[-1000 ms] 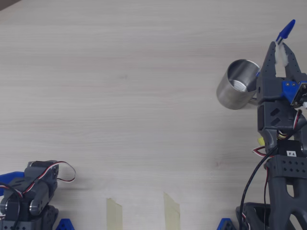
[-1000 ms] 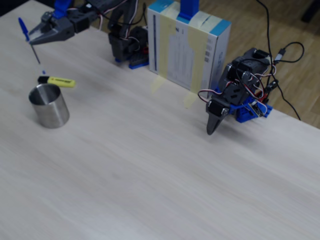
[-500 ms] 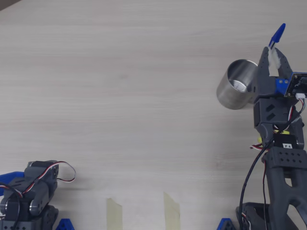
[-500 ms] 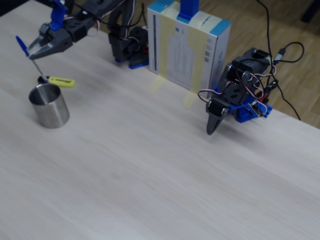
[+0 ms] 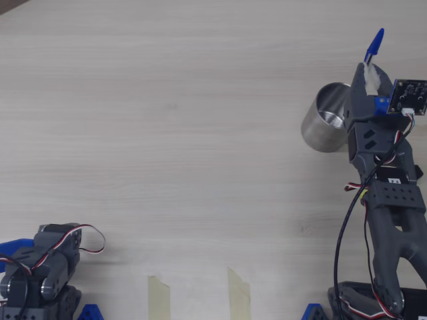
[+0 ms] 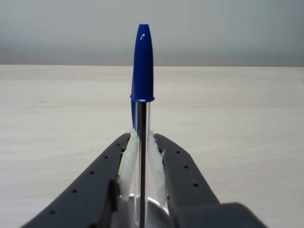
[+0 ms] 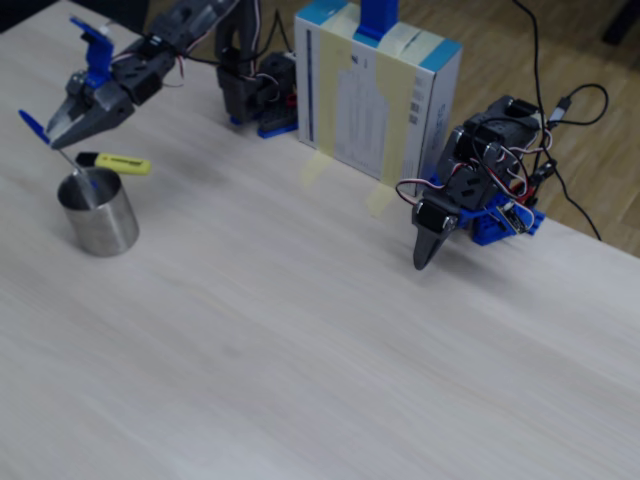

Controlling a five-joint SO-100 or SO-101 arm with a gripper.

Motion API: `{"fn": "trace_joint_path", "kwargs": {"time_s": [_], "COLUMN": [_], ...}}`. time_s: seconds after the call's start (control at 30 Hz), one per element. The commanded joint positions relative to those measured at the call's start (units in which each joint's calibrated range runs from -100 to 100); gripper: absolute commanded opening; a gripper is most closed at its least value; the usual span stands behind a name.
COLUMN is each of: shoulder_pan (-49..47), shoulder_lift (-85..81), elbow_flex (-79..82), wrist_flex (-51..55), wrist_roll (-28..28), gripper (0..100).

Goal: Grab the blue pen and put it in the silver cup.

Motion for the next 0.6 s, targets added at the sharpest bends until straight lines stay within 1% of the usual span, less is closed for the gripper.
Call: {"fn": "trace_joint_path", "kwargs": {"time_s": [0.0,0.2,0.33,0.57], "shoulder_pan": [0.18,0.18,0.18,0.09], "shoulder_lift": [1.46,4.61,5.86,7.10], "elbow_flex": [-5.25,-7.42,-6.79,-6.79], "wrist_flex": [-0.97,-1.48,-6.31,-6.91], "wrist_roll": [0.22,0.32,1.73,1.73], "gripper": [2,2,2,2]}}
